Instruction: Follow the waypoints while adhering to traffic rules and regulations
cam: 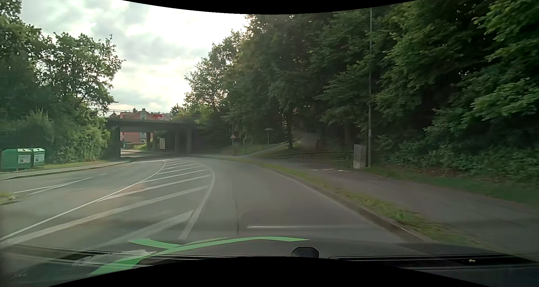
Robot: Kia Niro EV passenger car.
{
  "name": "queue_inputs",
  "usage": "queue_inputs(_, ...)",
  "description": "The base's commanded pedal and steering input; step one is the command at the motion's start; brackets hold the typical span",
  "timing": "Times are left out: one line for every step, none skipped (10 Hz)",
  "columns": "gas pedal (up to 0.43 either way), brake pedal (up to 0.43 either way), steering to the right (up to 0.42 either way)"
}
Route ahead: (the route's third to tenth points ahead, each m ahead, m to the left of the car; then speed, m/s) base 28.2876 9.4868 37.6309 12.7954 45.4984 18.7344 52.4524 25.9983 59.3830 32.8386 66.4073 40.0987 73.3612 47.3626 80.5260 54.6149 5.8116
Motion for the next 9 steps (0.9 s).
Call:
queue_inputs(0.047, 0.000, -0.146)
queue_inputs(0.059, 0.000, -0.133)
queue_inputs(0.059, 0.000, -0.116)
queue_inputs(0.059, 0.000, -0.100)
queue_inputs(0.059, 0.000, -0.092)
queue_inputs(0.067, 0.000, -0.079)
queue_inputs(0.067, 0.000, -0.066)
queue_inputs(0.067, 0.000, -0.066)
queue_inputs(0.079, 0.000, -0.063)
